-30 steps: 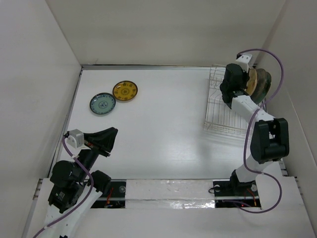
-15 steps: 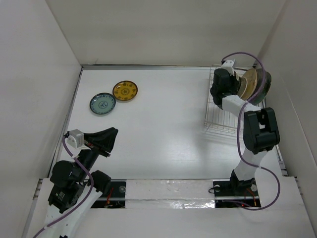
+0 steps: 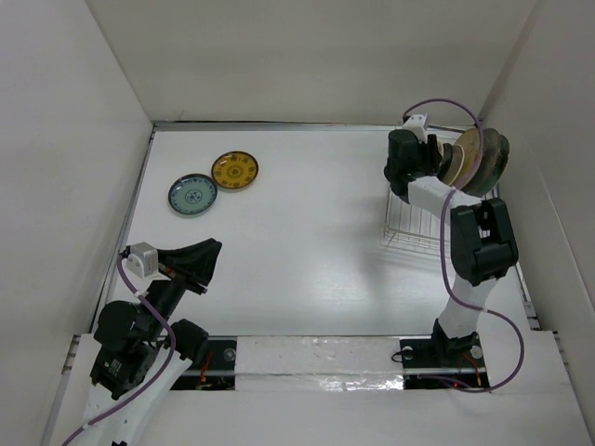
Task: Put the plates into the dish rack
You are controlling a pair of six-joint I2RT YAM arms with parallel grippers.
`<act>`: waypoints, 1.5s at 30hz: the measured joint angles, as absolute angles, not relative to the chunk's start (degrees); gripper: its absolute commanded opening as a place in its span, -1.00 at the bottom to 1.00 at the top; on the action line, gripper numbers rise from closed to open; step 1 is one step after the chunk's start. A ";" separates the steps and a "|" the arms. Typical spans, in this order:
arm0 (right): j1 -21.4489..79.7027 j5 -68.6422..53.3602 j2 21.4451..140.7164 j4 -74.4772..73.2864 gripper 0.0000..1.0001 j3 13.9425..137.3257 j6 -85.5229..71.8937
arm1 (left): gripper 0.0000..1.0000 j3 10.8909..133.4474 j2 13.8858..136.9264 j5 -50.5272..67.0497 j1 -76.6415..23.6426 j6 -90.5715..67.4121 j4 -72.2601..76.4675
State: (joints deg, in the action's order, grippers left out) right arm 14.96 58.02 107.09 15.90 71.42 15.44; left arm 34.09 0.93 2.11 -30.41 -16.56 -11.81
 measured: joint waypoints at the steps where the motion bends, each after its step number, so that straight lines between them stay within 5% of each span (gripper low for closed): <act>1: 15.03 57.23 106.13 14.00 0.11 72.14 13.50 | -0.65 34.09 0.93 2.09 -30.41 -16.56 -11.81; 7: 19.33 44.97 99.18 8.45 0.12 77.54 1.52 | -0.66 34.09 0.95 1.67 -30.41 -16.56 -11.84; 10: 24.82 36.93 100.07 8.19 -0.23 82.08 -2.85 | -0.65 34.09 1.30 1.32 -30.41 -16.56 -11.81; 11: 26.98 34.87 101.56 8.14 -0.59 84.25 -4.34 | -0.66 34.09 1.54 1.23 -30.41 -16.56 -11.81; 13: 30.98 30.09 106.13 8.54 -0.97 88.60 -7.20 | -0.66 34.09 2.39 1.02 -30.41 -16.56 -11.81; 14: 32.75 27.51 109.01 8.54 -1.00 90.85 -9.10 | -0.66 34.09 2.96 0.99 -30.41 -16.56 -11.86; 18: 38.02 18.24 122.26 8.58 -0.95 97.95 -15.57 | -0.81 34.09 5.63 -0.03 -30.41 -16.56 -11.88; 19: 38.85 16.47 125.69 7.84 -0.82 100.01 -17.06 | -0.87 34.09 6.26 -0.34 -30.41 -16.60 -11.88; 23: 40.36 11.05 138.50 2.76 0.27 111.00 -22.09 | -1.00 34.09 8.75 -1.50 -30.39 -16.53 -11.94; 26: 40.40 8.29 145.03 0.01 0.46 118.17 -25.98 | -1.00 34.09 10.44 -1.91 -29.50 -16.53 -11.94; 34: 39.27 -0.62 152.20 1.30 0.53 127.68 -41.23 | -1.00 34.09 14.59 -3.49 -29.08 -16.53 -12.16; 35: 39.03 -1.72 153.71 2.04 0.29 129.51 -43.07 | -0.98 34.09 14.79 -3.75 -29.08 -16.56 -12.27; 45: 37.82 -7.40 161.73 6.87 -0.27 137.49 -57.95 | -0.92 34.09 14.79 -7.86 -29.08 -16.80 -13.08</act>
